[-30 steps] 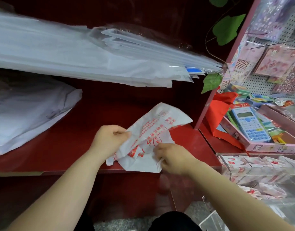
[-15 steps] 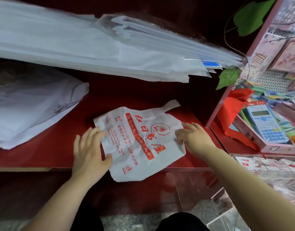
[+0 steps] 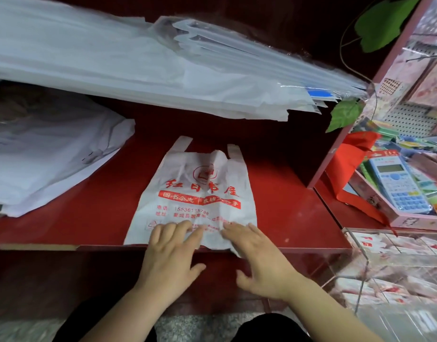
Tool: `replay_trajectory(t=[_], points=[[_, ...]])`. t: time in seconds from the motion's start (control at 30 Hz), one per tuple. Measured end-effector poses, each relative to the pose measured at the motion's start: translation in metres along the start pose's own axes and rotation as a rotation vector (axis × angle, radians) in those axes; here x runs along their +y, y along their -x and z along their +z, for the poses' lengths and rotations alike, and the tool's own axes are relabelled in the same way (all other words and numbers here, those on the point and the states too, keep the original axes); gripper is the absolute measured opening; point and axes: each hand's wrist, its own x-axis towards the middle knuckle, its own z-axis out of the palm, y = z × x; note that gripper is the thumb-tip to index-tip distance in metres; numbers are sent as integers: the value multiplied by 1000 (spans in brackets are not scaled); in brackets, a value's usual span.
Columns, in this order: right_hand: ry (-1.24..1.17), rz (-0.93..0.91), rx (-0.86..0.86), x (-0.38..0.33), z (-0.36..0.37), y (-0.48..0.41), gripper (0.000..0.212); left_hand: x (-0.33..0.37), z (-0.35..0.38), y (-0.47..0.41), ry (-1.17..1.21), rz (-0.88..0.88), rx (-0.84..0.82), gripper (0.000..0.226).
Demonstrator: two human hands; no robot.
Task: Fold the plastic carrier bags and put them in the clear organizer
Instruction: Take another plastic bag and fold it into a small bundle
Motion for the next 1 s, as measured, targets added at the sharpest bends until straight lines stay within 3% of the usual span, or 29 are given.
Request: replay_trajectory(t=[0.13, 0.3, 0.43, 0.5, 0.53, 0.6, 0.63, 0.73, 0.87, 1.0], points=[[-72, 44, 193, 16, 1, 8, 46, -1, 1, 3, 82, 77, 112, 65], [-221, 132, 334, 30, -6, 25, 26, -30, -5, 6, 161, 40, 147, 28], [-365, 365, 382, 33, -15, 31, 22, -45, -23, 8, 289, -45, 81, 34], [-436, 437, 403, 33, -17, 30, 19, -49, -32, 8, 392, -87, 51, 16], [-475, 474, 421, 32, -17, 27, 28, -50, -36, 7, 485, -126, 27, 10], [-525, 555, 462, 31, -18, 22, 41, -51, -36, 6, 598, -225, -2, 32], [-532, 601, 479, 30, -18, 19, 37, -51, -34, 4, 595, -280, -13, 31], [-443, 724, 503, 31, -14, 8, 36, -45, -31, -9, 595, -436, 46, 6], [-308, 878, 538, 29, -9, -5, 33, -31, -31, -22, 412, -563, 140, 20], [13, 956, 413, 31, -13, -14, 15, -30, -26, -28, 206, -533, 34, 26]])
